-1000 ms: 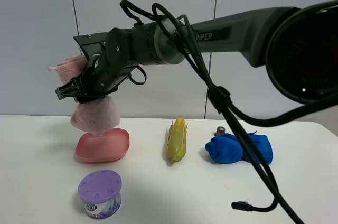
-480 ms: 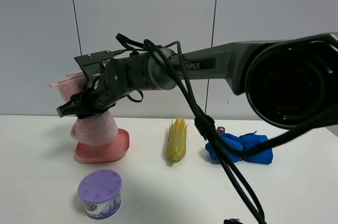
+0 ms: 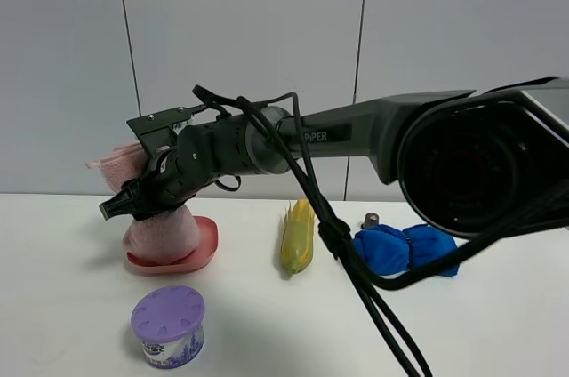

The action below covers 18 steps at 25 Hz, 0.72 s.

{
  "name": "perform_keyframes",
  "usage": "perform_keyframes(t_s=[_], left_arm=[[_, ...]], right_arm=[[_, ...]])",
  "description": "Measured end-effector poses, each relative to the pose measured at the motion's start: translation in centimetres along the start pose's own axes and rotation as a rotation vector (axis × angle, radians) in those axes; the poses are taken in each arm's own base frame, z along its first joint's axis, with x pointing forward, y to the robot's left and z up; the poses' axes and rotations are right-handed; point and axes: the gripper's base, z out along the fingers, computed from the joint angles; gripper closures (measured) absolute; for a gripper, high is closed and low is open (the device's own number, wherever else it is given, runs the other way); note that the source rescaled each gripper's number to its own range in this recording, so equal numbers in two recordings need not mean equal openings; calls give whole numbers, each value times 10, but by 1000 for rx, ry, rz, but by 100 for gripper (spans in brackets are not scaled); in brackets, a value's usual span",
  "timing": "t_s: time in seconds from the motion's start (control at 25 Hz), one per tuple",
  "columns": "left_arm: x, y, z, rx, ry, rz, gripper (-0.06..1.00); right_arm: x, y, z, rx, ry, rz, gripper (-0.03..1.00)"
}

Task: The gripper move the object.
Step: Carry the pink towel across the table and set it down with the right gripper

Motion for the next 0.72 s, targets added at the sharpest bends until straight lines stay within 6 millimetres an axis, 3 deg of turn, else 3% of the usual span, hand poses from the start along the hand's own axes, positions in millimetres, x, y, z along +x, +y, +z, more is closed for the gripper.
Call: perform_keyframes(t_s=[0.04, 0.08, 0.12, 0.2, 0.24, 0.28, 0.4, 0.6, 0.72], left_arm=[[0, 0, 0, 0, 0, 0, -6], [0, 0, 0, 0, 0, 0, -6], [0, 0, 0, 0, 0, 0, -6], [0, 0, 0, 0, 0, 0, -6], [0, 0, 0, 0, 0, 0, -6], [0, 0, 0, 0, 0, 0, -6], [0, 0, 0, 0, 0, 0, -6], [0, 0, 0, 0, 0, 0, -6], [0, 0, 0, 0, 0, 0, -6]], right_arm=[[0, 0, 0, 0, 0, 0, 96], [-1, 0, -1, 0, -2, 0, 88], [-1, 0, -1, 1, -6, 0, 74], [-4, 0, -1, 4, -35, 3, 31], [-5, -1, -1, 4, -46, 10, 17], [-6, -1, -1, 4, -55, 24, 10], [-8, -1, -1, 6, -69, 31, 0], [-13, -1, -4, 6, -81, 37, -3], [-28, -3, -16, 7, -92, 50, -3]])
